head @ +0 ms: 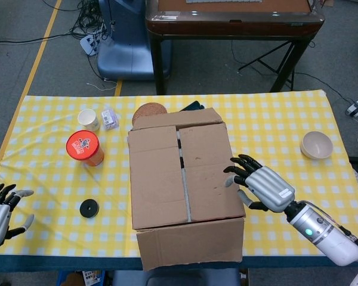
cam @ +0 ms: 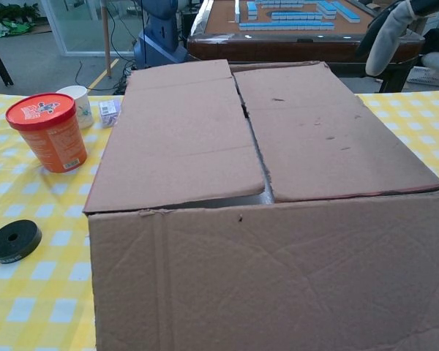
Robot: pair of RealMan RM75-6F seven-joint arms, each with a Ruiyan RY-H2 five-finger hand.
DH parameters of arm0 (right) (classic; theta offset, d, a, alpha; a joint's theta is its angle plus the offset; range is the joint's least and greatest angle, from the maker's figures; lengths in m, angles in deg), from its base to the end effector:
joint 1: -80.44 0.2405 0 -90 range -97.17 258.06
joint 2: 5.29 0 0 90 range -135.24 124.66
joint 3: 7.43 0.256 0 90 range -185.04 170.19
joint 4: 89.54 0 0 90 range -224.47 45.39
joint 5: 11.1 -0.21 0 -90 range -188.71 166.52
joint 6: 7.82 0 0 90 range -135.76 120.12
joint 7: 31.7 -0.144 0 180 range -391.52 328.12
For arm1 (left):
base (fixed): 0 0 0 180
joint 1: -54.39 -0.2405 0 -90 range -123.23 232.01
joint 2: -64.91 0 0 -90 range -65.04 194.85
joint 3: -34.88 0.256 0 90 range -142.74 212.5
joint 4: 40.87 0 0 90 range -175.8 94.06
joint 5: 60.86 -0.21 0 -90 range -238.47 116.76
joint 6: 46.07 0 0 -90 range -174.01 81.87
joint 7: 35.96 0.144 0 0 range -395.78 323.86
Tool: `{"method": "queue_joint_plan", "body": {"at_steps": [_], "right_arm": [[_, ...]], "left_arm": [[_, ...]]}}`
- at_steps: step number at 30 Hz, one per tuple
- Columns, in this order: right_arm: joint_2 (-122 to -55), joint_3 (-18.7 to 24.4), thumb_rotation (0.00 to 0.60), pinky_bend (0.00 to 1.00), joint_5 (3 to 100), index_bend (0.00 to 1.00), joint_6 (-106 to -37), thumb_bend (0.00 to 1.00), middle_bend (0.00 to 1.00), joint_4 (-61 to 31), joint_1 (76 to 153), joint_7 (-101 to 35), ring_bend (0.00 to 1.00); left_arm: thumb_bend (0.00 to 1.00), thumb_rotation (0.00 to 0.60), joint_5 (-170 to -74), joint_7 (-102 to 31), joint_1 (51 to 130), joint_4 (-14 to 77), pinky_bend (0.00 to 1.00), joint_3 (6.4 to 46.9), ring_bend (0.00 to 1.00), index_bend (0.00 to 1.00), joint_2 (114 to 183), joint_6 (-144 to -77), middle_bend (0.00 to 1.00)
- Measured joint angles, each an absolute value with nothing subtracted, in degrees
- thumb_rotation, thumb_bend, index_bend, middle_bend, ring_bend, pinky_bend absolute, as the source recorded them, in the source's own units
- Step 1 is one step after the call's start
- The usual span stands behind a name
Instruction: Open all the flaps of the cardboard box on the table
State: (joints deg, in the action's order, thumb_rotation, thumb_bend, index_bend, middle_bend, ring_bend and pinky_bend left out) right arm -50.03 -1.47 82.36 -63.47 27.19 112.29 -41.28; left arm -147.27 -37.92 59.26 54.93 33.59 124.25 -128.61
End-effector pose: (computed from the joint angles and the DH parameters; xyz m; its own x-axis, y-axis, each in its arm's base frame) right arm -0.1413 -0.2581 0.1536 0.4064 -0.3279 0.8528 -0.8215 -0.5397 0.1840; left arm -0.3091 0.1745 0.1701 0.3872 0.0726 0.9191 0.9219 -0.0143 -0.3872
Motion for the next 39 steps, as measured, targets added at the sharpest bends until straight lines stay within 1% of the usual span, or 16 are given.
{"method": "queue_joint_plan", "body": {"at_steps": [5,10,13,14,15,16,17,19,20,21,23,25,26,29,31,39], "right_arm": [[-53.76,-0.04,0.6,0.04,78.24,0.31,-62.95,0.32,0.21,25.88,113.23,-34.15,0.06],[-55.41,1.3,0.6,0.04,73.83,0.3,-64.02,0.3,0.21,25.54,113.36,-30.95,0.06],[-55.29,1.97,0.6,0.04,72.0,0.3,-65.57,0.32,0.21,25.64,112.93,-29.92,0.06],[-55.06,2.11,0.6,0.04,71.42,0.3,-66.15,0.32,0.21,25.79,112.62,-29.59,0.06],[-54.84,2.19,0.6,0.04,71.03,0.3,-66.54,0.33,0.21,25.95,112.36,-29.43,0.06],[-54.63,2.25,0.6,0.04,70.72,0.29,-66.92,0.33,0.21,26.11,112.1,-29.33,0.06],[-54.35,2.29,0.6,0.04,70.47,0.29,-67.42,0.33,0.21,26.32,111.76,-29.24,0.06],[-54.0,2.3,0.6,0.04,70.27,0.29,-68.25,0.33,0.21,26.58,111.21,-29.11,0.06],[-53.8,2.28,0.6,0.04,70.17,0.29,-68.9,0.33,0.21,26.73,110.79,-29.01,0.06],[-53.66,2.25,0.6,0.04,70.1,0.29,-69.43,0.33,0.21,26.85,110.44,-28.95,0.06],[-53.39,2.19,0.6,0.04,69.92,0.29,-70.71,0.33,0.21,27.04,109.57,-28.93,0.06],[-53.2,2.15,0.6,0.04,69.67,0.29,-71.76,0.33,0.21,27.09,108.82,-29.04,0.06],[-53.08,2.15,0.6,0.04,69.43,0.28,-72.33,0.33,0.21,27.06,108.37,-29.14,0.06],[-52.82,2.21,0.6,0.04,68.89,0.28,-73.15,0.35,0.21,26.83,107.69,-29.41,0.06],[-52.8,2.3,0.6,0.04,68.78,0.27,-73.56,0.35,0.21,26.67,107.47,-29.5,0.06],[-52.45,2.67,0.6,0.04,68.46,0.27,-74.51,0.35,0.21,26.06,106.65,-30.56,0.06]], "left_arm": [[0.35,0.6,-147.89,-39.59,60.08,54.44,0.0,33.36,0.12,0.33,124.19,-128.1,0.29],[0.35,0.6,-150.23,-43.83,62.55,53.67,0.0,32.82,0.12,0.33,123.25,-126.61,0.29],[0.35,0.6,-153.04,-48.03,65.0,52.83,0.0,32.36,0.12,0.33,122.52,-125.62,0.29],[0.35,0.587,-154.24,-50.08,66.18,52.45,0.0,32.16,0.12,0.33,122.26,-125.16,0.29],[0.35,0.528,-155.21,-51.75,67.18,52.12,0.0,32.0,0.12,0.33,122.08,-124.78,0.29],[0.35,0.441,-156.2,-53.5,68.28,51.79,0.0,31.84,0.11,0.33,121.91,-124.36,0.29],[0.37,0.372,-157.51,-55.95,69.81,51.36,0.0,31.61,0.11,0.33,121.74,-123.83,0.29],[0.41,0.303,-159.46,-59.9,72.1,50.66,0.0,31.26,0.11,0.34,121.67,-123.27,0.29],[0.42,0.282,-160.8,-62.68,73.74,50.09,0.0,31.02,0.11,0.34,121.76,-122.97,0.29],[0.43,0.251,-161.89,-64.77,75.11,49.57,0.0,30.84,0.11,0.34,121.88,-122.74,0.29],[0.43,0.208,-164.57,-68.94,78.72,48.2,0.0,30.43,0.11,0.34,122.38,-122.11,0.29],[0.43,0.168,-166.69,-70.84,81.9,47.16,0.0,30.04,0.1,0.35,123.06,-121.46,0.29],[0.43,0.139,-167.88,-71.49,83.93,46.64,0.0,29.77,0.1,0.36,123.7,-120.99,0.29],[0.43,0.093,-169.93,-72.52,88.58,46.16,0.0,29.17,0.1,0.36,125.34,-119.09,0.29],[0.42,0.08,-170.98,-72.68,91.56,46.28,0.0,28.83,0.1,0.36,126.42,-117.37,0.29],[0.43,0.078,-172.07,-69.16,100.55,49.56,0.0,27.42,0.09,0.36,130.33,-110.42,0.29]]}}
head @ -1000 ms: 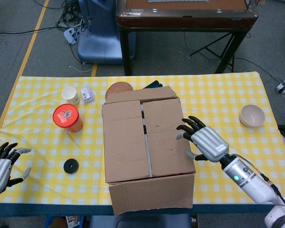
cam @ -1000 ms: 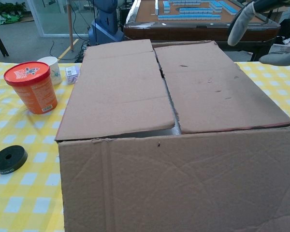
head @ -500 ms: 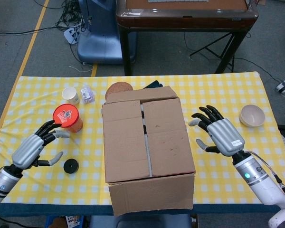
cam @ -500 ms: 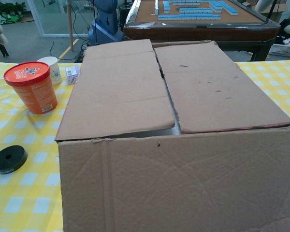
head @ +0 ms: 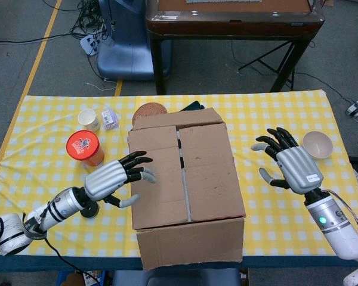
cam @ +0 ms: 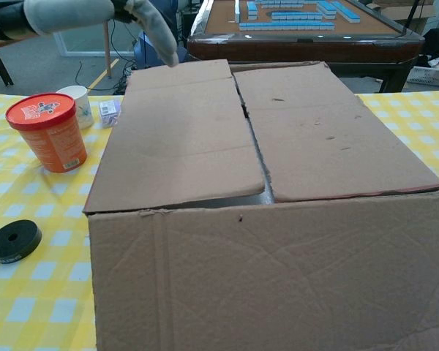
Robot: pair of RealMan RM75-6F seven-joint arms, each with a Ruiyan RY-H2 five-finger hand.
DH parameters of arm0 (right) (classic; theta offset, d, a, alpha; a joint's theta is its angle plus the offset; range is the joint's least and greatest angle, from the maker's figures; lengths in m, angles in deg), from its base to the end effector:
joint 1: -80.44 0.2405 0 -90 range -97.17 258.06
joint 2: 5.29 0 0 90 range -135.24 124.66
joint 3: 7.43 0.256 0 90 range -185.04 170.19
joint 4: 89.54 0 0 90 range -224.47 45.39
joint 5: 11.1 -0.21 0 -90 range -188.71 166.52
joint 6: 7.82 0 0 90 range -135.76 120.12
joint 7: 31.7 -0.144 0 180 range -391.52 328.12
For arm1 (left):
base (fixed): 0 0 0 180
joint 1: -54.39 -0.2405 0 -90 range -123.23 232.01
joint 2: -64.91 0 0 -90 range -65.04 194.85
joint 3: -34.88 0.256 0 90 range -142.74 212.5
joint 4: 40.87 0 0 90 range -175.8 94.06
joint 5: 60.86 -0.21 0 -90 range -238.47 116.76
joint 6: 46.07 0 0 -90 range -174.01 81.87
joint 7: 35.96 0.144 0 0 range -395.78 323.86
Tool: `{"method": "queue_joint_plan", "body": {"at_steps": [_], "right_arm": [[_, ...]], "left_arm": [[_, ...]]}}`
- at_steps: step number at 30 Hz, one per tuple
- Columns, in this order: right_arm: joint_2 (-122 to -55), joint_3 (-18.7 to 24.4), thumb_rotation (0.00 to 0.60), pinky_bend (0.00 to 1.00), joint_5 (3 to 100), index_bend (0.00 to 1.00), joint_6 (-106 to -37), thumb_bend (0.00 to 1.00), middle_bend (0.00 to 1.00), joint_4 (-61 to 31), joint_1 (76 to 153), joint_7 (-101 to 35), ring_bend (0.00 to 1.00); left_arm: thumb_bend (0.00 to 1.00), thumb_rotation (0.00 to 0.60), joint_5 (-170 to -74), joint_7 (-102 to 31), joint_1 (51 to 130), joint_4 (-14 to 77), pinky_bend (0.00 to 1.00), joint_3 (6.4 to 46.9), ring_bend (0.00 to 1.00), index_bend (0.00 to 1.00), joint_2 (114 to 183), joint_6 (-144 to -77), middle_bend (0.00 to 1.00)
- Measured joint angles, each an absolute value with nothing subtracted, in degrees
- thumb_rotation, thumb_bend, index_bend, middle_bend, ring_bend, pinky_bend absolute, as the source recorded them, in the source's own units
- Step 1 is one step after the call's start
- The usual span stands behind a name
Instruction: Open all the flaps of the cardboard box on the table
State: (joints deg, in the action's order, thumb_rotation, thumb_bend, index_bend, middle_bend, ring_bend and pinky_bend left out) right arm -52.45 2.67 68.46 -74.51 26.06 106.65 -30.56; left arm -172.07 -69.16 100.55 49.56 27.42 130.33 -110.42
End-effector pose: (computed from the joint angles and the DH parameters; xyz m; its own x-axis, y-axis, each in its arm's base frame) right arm -0.1676 -0.2743 0.1863 0.3422 -0.1050 0.9337 -0.8973 -0.3314 0.2916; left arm -0.0915 0.3195 0.0957 0.3050 0.3086 0.9010 0.5775 -0.8122 0.0827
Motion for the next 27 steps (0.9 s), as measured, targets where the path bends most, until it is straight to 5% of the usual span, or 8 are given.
{"method": "queue_joint_plan", "body": {"at_steps": [27], "right_arm": [[-50.86,2.32,0.6,0.04,68.79,0.27,-75.67,0.36,0.21,24.83,104.05,-34.21,0.06]], "left_arm": [[0.43,0.087,-154.69,-47.28,115.24,52.96,0.0,22.95,0.05,0.38,140.66,-91.14,0.28]]}}
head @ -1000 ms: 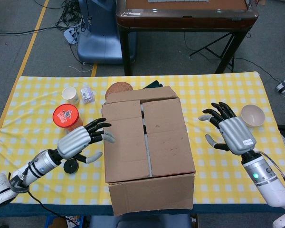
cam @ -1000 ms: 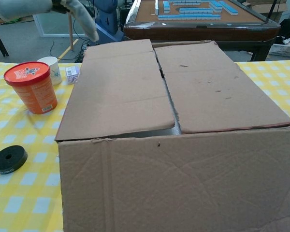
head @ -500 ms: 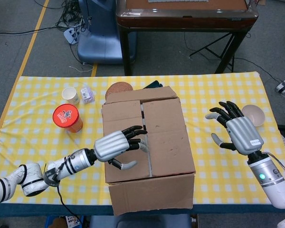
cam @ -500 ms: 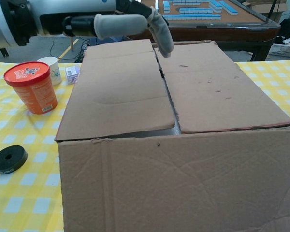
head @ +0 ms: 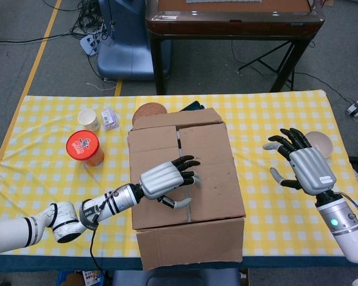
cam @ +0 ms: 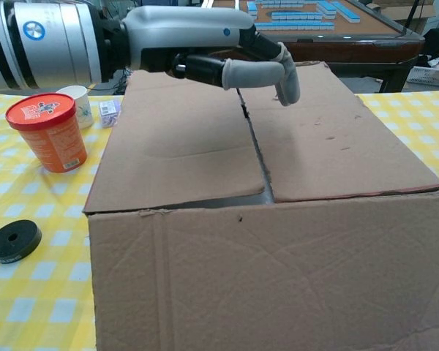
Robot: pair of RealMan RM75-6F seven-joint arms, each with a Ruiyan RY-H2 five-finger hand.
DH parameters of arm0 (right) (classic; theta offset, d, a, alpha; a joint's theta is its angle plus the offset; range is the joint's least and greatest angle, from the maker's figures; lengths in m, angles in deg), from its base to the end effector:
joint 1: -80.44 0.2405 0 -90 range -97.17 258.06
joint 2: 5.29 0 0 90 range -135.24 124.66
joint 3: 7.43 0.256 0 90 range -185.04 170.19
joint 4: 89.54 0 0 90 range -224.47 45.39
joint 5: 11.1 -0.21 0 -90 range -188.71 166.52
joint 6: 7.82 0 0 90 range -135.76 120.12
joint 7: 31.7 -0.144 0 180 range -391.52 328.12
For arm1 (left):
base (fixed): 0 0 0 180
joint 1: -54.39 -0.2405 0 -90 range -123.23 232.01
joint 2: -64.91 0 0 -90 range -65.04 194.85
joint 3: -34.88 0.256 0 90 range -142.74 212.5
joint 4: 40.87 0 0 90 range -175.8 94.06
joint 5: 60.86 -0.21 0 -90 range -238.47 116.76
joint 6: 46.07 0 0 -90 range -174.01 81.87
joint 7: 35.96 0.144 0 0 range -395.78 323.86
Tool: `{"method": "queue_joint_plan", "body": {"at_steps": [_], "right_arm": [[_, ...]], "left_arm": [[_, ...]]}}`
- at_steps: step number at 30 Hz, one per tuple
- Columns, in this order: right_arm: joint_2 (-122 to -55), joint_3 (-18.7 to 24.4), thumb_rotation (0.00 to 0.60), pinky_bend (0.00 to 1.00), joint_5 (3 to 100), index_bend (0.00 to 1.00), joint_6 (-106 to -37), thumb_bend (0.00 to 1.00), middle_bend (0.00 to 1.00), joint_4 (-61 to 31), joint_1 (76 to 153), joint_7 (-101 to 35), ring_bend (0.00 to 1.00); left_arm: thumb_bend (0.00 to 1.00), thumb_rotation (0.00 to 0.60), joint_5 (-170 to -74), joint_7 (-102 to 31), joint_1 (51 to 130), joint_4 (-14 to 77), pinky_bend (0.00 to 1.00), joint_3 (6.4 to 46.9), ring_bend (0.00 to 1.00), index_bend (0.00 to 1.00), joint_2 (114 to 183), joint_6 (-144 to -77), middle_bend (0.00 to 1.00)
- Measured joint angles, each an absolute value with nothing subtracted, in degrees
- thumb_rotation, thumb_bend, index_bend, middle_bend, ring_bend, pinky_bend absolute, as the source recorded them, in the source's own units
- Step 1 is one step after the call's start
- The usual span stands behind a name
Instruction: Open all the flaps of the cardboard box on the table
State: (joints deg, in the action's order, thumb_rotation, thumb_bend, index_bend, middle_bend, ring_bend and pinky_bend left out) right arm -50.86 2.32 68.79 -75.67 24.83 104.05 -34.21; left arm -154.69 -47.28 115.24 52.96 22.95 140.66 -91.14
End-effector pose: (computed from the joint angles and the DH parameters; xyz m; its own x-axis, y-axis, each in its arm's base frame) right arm -0.1853 -0.2685 0.1979 0.3181 -0.1041 0.9423 -0.9192 -0.2773 0.2796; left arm 0.0013 0.3339 0.0226 0.4835 0.2575 0.8366 0.5119 -0.8584 -0.0316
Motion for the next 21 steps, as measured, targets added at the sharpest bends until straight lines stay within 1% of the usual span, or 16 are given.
{"method": "queue_joint_plan", "body": {"at_steps": [8,17,21], "right_arm": [[-50.97,2.14,0.6,0.04,69.01,0.26,-75.44,0.36,0.21,24.11,103.69,-35.33,0.06],[-51.16,2.0,0.6,0.04,69.42,0.26,-75.42,0.36,0.21,23.62,103.37,-36.13,0.06],[-51.3,2.0,0.6,0.04,69.56,0.26,-75.2,0.36,0.21,23.56,103.4,-36.71,0.06]], "left_arm": [[0.43,0.09,-151.65,-40.32,115.77,52.56,0.0,23.38,0.06,0.41,142.09,-90.52,0.3],[0.43,0.095,-149.09,-32.55,115.41,52.02,0.0,24.21,0.11,0.46,143.29,-91.55,0.37],[0.43,0.09,-148.02,-30.56,115.12,51.95,0.0,24.6,0.11,0.47,143.74,-92.01,0.37]]}}
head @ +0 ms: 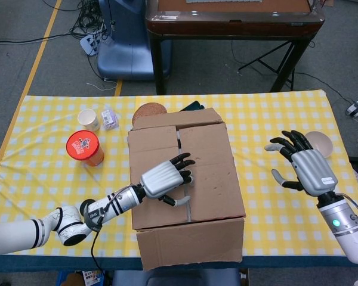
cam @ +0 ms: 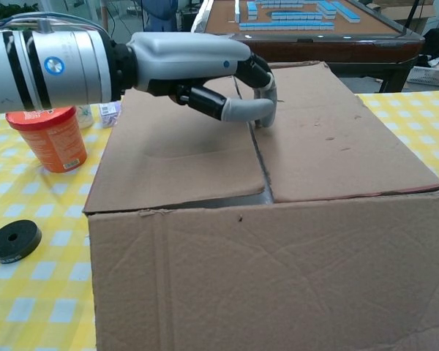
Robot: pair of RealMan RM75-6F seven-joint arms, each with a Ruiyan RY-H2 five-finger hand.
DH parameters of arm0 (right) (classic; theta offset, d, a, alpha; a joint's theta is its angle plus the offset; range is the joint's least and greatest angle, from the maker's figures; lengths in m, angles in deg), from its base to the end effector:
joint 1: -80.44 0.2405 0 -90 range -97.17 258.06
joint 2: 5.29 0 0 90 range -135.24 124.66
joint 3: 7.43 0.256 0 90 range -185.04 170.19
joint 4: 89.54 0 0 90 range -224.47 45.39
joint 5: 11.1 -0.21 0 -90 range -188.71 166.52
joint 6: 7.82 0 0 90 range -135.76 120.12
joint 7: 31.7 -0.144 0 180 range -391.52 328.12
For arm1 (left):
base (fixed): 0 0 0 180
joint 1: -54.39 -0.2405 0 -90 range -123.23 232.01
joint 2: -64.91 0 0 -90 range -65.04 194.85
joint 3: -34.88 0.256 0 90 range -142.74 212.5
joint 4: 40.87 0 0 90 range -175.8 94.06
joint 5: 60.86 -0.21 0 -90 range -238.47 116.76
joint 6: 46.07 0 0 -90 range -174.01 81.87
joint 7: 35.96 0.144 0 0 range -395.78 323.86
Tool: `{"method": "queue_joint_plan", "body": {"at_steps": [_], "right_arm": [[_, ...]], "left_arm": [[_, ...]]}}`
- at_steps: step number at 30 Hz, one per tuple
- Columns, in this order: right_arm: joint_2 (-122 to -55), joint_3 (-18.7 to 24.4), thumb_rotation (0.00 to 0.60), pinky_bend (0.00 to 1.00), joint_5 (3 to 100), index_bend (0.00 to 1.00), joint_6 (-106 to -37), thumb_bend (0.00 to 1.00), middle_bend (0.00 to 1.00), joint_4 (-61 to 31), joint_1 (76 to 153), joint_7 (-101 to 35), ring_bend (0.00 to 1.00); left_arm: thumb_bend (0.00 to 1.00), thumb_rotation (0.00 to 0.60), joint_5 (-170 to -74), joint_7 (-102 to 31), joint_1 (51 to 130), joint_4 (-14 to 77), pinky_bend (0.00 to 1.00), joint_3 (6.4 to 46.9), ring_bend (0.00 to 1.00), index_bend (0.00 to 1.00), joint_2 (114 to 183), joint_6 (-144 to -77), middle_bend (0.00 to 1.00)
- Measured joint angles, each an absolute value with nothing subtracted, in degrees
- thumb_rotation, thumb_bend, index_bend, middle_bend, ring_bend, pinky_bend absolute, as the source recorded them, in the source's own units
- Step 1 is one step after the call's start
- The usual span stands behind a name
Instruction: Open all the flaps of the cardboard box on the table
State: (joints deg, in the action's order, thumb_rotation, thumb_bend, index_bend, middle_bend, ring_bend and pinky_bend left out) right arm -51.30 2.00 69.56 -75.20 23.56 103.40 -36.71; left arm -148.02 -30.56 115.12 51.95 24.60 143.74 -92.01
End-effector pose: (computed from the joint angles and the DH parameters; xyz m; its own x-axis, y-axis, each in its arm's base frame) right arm -0.1927 -0.2671 0.1960 0.2953 -0.1246 0.9472 -0.9296 -0.2665 0.2547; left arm -0.0081 0.3356 0.0070 0.5762 0.1111 0.8097 0.4666 -0.8581 -0.2143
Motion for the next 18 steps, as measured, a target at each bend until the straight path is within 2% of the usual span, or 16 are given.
{"method": "queue_joint_plan", "body": {"at_steps": [18], "right_arm": [[-51.25,2.1,0.6,0.04,70.05,0.26,-75.23,0.35,0.2,23.8,103.15,-37.8,0.06]], "left_arm": [[0.43,0.09,-146.9,-22.92,113.3,51.96,0.0,25.7,0.11,0.53,144.52,-96.36,0.38]]}}
